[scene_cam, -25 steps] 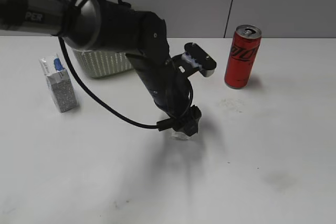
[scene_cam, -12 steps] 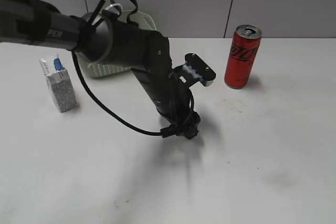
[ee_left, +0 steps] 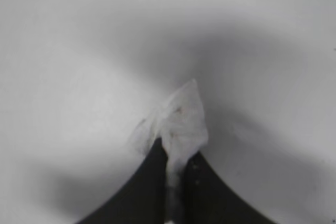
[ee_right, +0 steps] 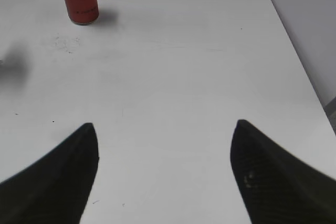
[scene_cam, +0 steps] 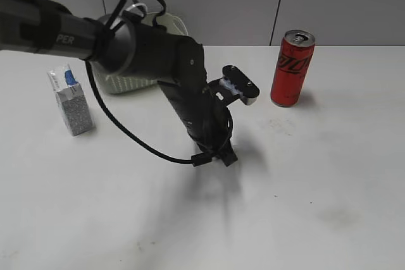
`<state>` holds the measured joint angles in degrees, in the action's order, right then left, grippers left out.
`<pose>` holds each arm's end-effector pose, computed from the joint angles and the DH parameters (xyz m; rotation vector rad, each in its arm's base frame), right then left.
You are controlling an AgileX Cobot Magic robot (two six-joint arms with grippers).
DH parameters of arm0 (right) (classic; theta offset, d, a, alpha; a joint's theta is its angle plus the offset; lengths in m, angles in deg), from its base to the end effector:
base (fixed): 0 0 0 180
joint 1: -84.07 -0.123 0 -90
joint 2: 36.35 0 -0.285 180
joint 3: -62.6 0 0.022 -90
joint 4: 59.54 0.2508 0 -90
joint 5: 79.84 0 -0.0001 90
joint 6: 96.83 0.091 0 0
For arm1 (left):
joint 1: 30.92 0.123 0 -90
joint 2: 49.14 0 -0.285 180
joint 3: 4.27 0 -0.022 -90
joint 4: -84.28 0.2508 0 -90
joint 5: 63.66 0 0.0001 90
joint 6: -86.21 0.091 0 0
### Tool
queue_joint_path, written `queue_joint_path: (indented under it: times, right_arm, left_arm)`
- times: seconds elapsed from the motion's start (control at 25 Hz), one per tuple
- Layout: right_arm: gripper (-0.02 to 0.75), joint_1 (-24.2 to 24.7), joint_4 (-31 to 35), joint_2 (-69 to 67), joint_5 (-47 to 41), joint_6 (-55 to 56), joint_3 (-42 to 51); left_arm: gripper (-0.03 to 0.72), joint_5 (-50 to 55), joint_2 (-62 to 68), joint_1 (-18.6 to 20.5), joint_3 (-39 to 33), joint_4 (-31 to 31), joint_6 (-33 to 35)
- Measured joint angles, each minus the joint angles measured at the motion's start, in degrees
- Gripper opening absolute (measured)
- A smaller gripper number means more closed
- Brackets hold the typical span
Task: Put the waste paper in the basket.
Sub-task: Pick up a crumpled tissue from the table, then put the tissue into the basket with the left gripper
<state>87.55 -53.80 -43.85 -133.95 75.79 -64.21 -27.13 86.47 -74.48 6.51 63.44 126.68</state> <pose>0.0082 0.0069 0.2642 -0.0612 1.9988 -0.0027 0.3150 -0.3262 0.1138 1.5923 2.3065 -0.3838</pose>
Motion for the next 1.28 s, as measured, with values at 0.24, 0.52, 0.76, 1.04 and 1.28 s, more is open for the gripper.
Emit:
queue_joint_path:
  times: [0.24,0.52,0.76,1.04,1.28]
  right_arm:
    - [0.593,0.00,0.00,0.00,0.00,0.00,0.00]
    - [0.593,0.00,0.00,0.00,0.00,0.00,0.00]
    - [0.592,0.00,0.00,0.00,0.00,0.00,0.00]
    - [0.591,0.00,0.00,0.00,0.00,0.00,0.00]
    - [0.591,0.00,0.00,0.00,0.00,0.00,0.00]
  left_arm:
    - [0.007,1.05,-6.84,0.58,-0.12,2.39,0.05]
    - [0.006,-2.06,-18.05,5.89,-0.12,3.70,0.05]
    - [0.006,-11.31,-21.15,14.45,-0.12,0.40,0.05]
    - [0.006,-29.03,-19.75,20.66,-0.17,-1.63,0.10]
    - [0.022,-33.86,-14.77,23.41,-0.17,-1.63,0.01]
